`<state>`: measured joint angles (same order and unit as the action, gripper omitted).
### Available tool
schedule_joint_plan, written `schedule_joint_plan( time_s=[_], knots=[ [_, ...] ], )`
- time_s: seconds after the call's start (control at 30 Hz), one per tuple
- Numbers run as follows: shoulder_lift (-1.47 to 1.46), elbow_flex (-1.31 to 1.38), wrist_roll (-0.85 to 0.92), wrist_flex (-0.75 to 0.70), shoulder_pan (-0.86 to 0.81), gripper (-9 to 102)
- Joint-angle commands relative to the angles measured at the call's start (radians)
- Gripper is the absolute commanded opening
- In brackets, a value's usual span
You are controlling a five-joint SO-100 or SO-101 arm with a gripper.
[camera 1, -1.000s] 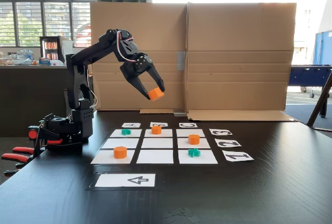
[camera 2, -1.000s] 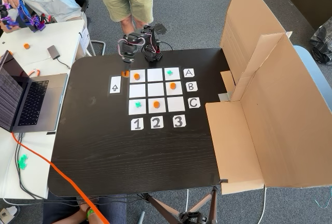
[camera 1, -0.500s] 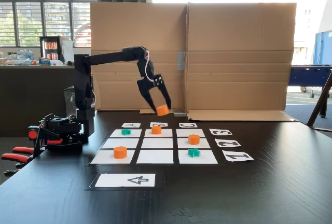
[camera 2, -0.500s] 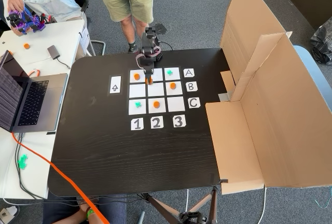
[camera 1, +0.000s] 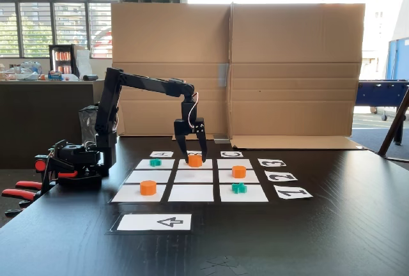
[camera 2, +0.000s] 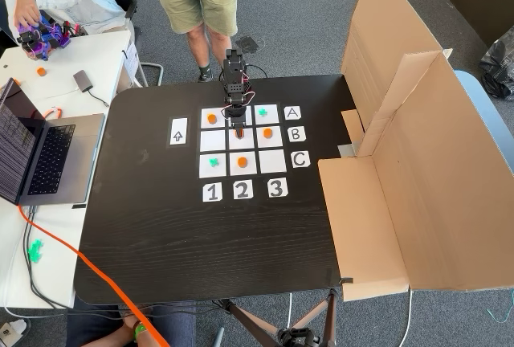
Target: Pick up the round, orange token and place it in the grid on square B2.
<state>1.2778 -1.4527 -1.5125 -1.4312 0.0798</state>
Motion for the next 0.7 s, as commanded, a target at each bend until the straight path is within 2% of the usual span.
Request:
schedule_joint_plan(
  time_s=[0.0,0.57,0.67],
  knots=[
    [-0.003,-0.005,-0.014,0.012,0.0,-1],
    [-0.028,-0.071,-0.025,0.064,-0.026,0],
    [-0.028,-0.089,-0.032,0.064,-0.037,24]
  ],
)
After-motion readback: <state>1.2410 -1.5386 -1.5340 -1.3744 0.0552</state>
